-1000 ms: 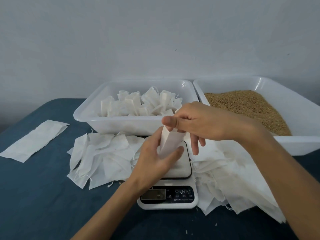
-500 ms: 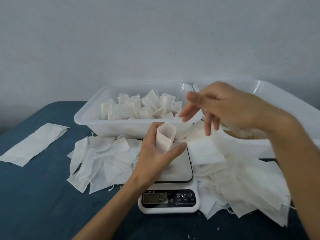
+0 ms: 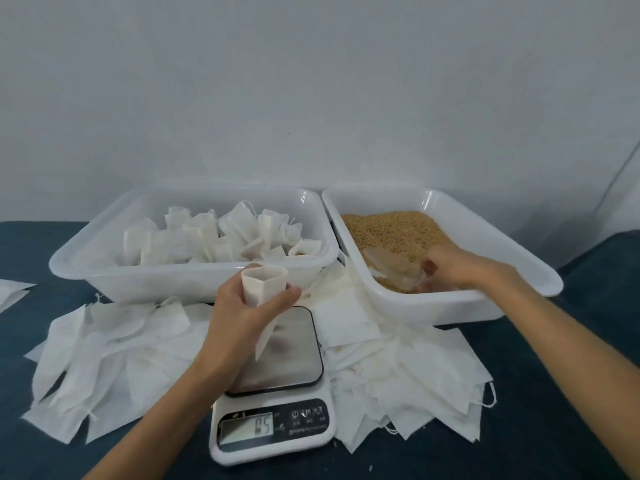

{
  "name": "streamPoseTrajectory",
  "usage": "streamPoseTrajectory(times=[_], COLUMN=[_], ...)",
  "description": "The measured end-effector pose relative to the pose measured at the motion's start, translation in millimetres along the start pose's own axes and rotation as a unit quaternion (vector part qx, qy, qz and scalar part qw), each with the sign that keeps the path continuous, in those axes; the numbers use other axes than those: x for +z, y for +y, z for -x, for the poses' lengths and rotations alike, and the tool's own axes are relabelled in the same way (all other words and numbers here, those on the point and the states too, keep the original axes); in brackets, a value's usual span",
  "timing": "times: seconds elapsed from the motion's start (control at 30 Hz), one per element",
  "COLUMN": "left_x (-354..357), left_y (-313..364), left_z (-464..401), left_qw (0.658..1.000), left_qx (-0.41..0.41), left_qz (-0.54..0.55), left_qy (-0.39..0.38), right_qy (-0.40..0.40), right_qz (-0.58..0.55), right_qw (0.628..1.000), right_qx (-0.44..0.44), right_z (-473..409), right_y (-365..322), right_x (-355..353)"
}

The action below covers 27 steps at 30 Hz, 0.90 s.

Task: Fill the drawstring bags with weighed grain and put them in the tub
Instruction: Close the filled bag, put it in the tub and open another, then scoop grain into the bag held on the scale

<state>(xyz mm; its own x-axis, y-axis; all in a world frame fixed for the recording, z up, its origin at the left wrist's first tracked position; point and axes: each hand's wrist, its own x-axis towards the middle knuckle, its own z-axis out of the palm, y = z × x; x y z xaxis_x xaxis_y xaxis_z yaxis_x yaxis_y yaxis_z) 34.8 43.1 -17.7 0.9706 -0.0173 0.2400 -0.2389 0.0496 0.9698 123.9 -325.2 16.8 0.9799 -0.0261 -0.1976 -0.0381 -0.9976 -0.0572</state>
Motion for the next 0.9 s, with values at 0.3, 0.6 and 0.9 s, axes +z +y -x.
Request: streamPoseTrajectory(times=[0.3, 0.6, 0.9], left_x=[-2.8, -4.4, -5.1], left_y=[-0.3, -1.7, -6.5], left_z=[2.4, 0.9, -0.1], left_qw=[1.0, 1.0, 0.999], left_qx=[0.008, 0.012, 0.019], left_qz=[-0.002, -0.015, -0.019], left_qy=[0.002, 0.021, 0.018], right_qy=[-0.005, 0.06, 0.1], right_qz=[0.033, 0.064, -0.016], right_qw=[0.999, 0.996, 0.994], right_qx=[0.025, 0.021, 0.044], right_z=[-26.0, -72.3, -78.6], right_y=[6.0, -76.5, -65.2], right_x=[-37.8, -32.4, -24.2])
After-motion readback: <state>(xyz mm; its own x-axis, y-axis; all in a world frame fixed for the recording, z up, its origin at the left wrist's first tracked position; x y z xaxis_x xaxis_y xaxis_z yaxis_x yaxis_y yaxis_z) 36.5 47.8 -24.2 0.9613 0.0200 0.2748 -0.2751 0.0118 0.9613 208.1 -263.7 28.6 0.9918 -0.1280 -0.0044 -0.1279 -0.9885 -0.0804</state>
